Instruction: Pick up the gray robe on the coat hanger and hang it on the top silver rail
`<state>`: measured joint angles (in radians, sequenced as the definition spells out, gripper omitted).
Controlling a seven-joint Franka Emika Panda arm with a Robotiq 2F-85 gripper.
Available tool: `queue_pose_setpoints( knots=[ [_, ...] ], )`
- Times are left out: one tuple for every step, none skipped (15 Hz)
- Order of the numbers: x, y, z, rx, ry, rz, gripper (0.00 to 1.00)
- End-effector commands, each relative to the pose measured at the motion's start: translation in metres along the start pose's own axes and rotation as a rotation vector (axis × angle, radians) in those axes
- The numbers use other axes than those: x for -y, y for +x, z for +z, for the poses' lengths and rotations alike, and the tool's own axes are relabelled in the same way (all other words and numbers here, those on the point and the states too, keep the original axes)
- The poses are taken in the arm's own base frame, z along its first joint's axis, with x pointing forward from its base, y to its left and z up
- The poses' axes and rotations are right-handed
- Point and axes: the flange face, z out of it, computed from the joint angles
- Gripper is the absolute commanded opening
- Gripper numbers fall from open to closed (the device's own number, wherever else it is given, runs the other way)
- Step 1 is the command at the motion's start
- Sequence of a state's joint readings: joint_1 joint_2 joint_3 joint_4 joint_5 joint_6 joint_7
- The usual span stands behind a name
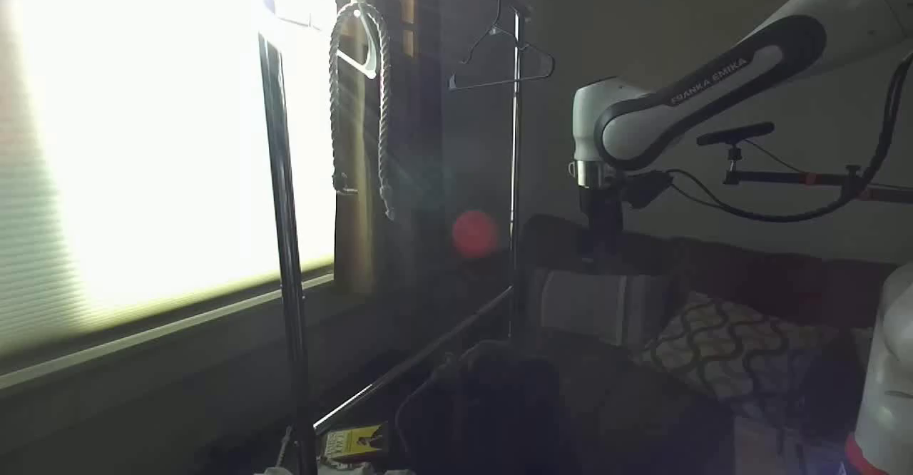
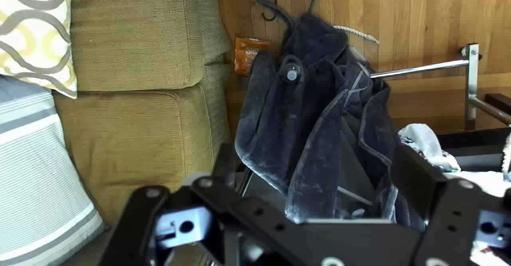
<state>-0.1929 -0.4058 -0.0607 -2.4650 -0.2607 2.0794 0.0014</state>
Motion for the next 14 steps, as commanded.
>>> queue_pose_setpoints(
  knots=[
    [0.0,0.0,0.0,0.002,0.0,0.0,1.0],
    [0.0,0.0,0.0,0.003,0.0,0.0,1.0],
    [0.0,0.0,0.001,0.003,0.0,-0.001,1.0],
    [0.0,0.0,0.001,0.004,0.0,-0.001,1.0],
    [0.0,0.0,0.001,0.004,0.0,-0.001,1.0],
    [0.0,0.0,0.001,0.004,0.0,-0.001,1.0],
    [0.0,0.0,0.001,0.004,0.0,-0.001,1.0],
    [0.0,0.0,0.001,0.004,0.0,-0.001,1.0],
    [0.009,0.009,0.013,0.03,0.001,-0.006,1.0],
    [0.021,0.02,0.032,0.04,0.009,-0.039,1.0],
    [0.029,0.026,0.046,0.048,0.066,-0.091,1.0],
    [0.038,0.035,0.064,0.029,0.095,-0.15,1.0],
    [0.045,0.043,0.077,0.028,0.12,-0.192,1.0],
    [0.042,0.056,0.104,0.033,0.158,-0.218,1.0]
  ],
)
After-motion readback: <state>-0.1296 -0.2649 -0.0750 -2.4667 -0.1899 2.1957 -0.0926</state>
